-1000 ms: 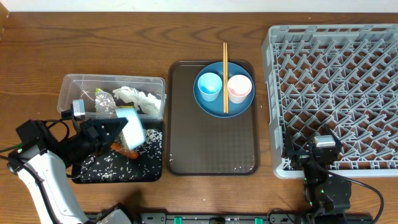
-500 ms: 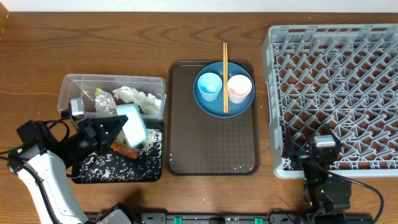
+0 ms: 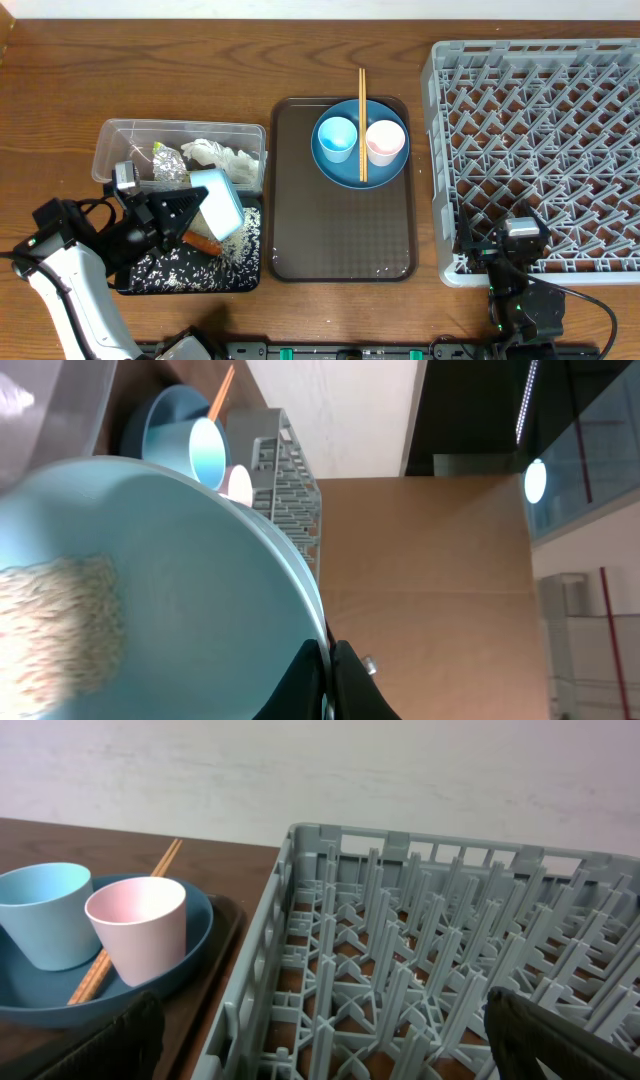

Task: Sort waste into correct bins and load items into the dishwasher rack
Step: 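Tilt the bowl with the left gripper to pour rice onto the black tray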

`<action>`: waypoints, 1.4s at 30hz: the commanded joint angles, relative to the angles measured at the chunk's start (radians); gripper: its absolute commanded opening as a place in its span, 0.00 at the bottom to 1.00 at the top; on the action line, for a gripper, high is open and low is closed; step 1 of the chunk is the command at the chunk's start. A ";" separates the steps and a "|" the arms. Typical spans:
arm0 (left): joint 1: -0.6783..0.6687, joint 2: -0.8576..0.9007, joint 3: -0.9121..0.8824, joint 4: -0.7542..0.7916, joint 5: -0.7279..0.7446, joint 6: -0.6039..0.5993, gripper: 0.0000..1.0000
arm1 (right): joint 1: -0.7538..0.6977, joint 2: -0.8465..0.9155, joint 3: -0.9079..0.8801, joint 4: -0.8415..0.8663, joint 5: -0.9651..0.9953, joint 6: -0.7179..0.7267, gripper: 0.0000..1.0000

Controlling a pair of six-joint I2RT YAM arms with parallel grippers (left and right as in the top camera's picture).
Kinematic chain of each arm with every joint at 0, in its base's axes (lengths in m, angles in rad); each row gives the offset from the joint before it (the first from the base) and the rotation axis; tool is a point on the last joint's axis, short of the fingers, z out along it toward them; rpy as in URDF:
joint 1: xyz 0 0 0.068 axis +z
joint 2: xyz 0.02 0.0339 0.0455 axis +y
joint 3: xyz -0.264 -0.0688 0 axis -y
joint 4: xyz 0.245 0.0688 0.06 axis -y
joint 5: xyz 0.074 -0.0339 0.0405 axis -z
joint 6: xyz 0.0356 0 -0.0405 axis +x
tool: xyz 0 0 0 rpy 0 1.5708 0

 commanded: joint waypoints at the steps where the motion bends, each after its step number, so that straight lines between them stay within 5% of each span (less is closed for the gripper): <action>1: 0.006 -0.013 -0.005 -0.021 0.035 0.029 0.06 | -0.006 -0.002 -0.001 -0.004 0.007 -0.005 0.99; 8: 0.002 -0.013 -0.005 -0.111 0.027 0.136 0.06 | -0.006 -0.002 -0.001 -0.004 0.007 -0.005 0.99; 21: 0.012 0.001 -0.005 -0.094 0.022 0.162 0.06 | -0.006 -0.002 -0.001 -0.004 0.007 -0.005 0.99; 25: 0.033 0.017 -0.005 -0.034 0.013 0.080 0.06 | -0.006 -0.002 -0.001 -0.004 0.007 -0.005 0.99; 38: 0.044 0.028 -0.005 -0.047 0.021 0.093 0.06 | -0.006 -0.002 -0.001 -0.004 0.007 -0.005 0.99; 42: 0.063 0.055 -0.005 -0.005 -0.042 -0.032 0.06 | -0.006 -0.002 -0.001 -0.004 0.007 -0.005 0.99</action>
